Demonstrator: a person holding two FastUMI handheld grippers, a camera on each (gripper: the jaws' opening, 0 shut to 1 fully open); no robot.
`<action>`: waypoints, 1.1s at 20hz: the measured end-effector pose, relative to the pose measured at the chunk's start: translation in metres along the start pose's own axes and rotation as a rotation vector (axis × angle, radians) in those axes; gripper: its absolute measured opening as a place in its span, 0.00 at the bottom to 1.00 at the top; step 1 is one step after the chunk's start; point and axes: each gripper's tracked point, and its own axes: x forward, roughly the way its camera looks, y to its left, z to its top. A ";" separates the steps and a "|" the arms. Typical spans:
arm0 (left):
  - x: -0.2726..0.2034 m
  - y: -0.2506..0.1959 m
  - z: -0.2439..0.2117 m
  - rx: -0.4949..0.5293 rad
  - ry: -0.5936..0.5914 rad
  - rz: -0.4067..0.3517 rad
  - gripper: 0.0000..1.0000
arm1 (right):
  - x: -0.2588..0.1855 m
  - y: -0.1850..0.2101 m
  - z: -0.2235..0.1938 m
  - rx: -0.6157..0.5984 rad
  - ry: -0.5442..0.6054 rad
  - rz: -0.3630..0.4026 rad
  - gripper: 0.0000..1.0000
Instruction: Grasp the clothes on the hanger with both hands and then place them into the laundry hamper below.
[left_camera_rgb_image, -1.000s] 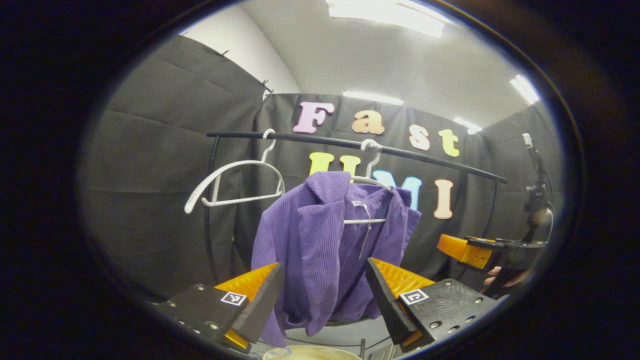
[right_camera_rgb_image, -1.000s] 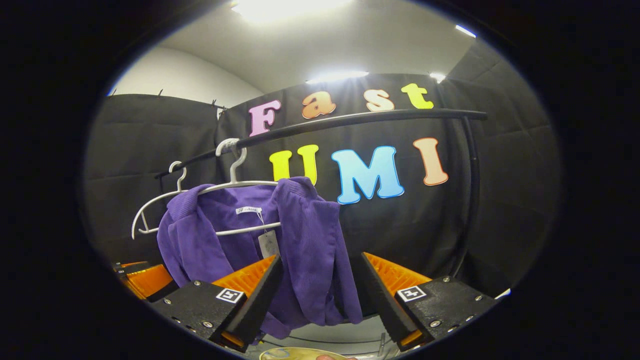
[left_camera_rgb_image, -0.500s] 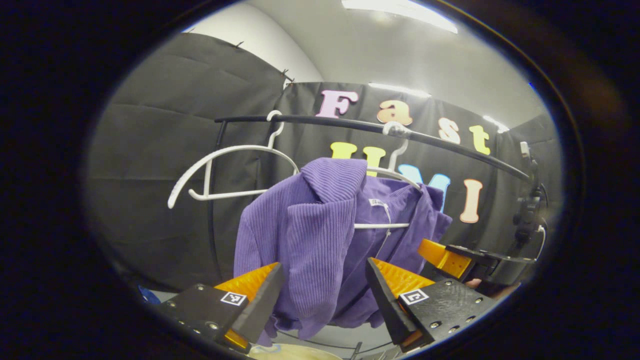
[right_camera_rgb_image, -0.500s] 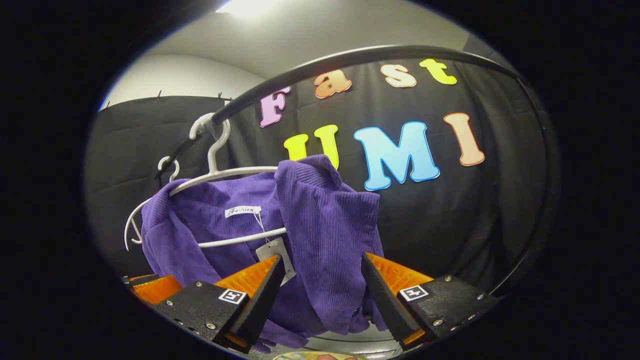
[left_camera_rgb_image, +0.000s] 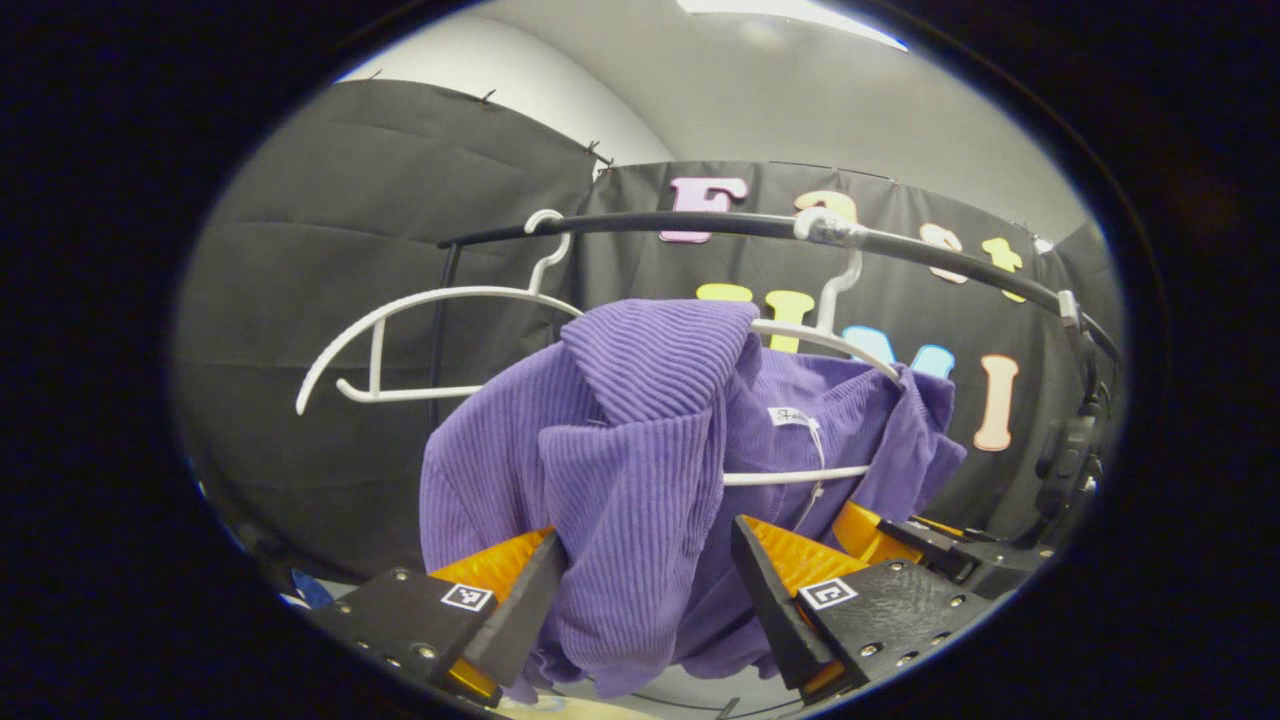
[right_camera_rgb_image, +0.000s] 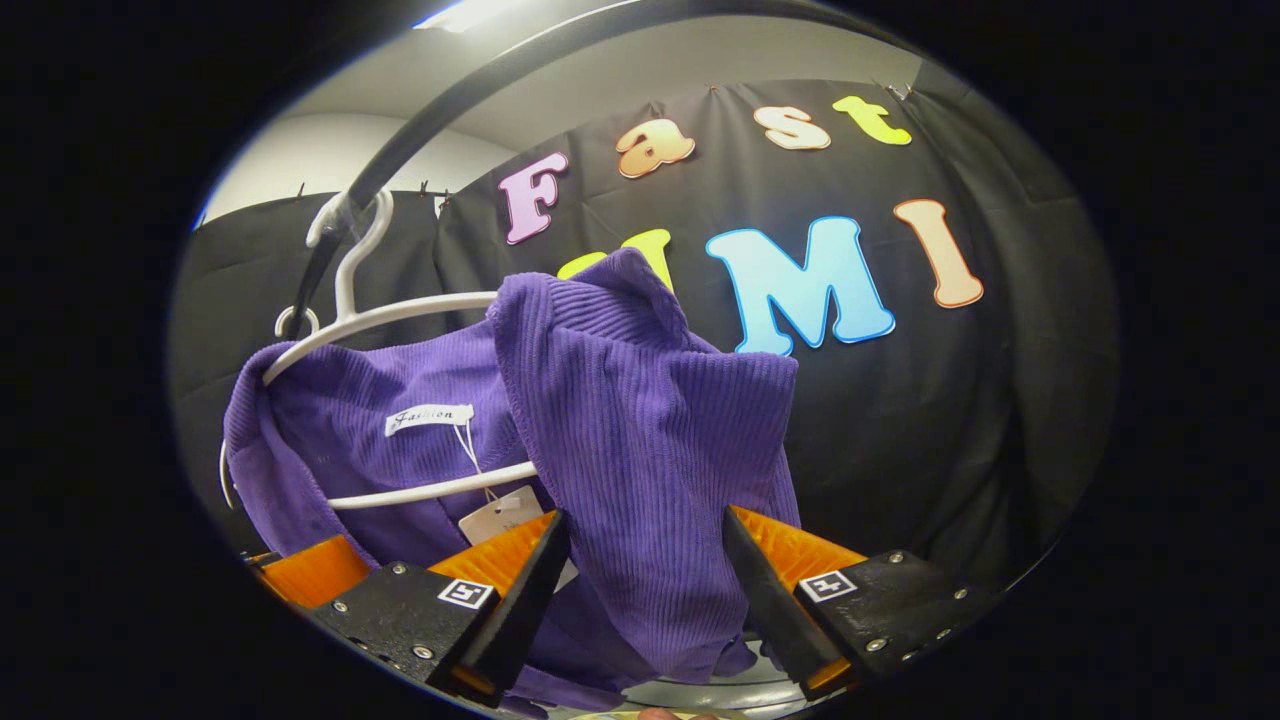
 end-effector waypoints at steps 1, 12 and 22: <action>0.003 0.000 0.000 0.010 -0.004 0.019 0.95 | 0.004 -0.003 -0.001 -0.001 -0.004 -0.007 0.95; 0.001 0.026 0.010 0.141 -0.060 0.128 0.26 | 0.014 -0.016 0.007 0.013 -0.050 0.036 0.53; -0.027 0.008 0.029 -0.001 -0.127 -0.074 0.06 | 0.000 -0.025 0.016 -0.060 -0.042 0.080 0.00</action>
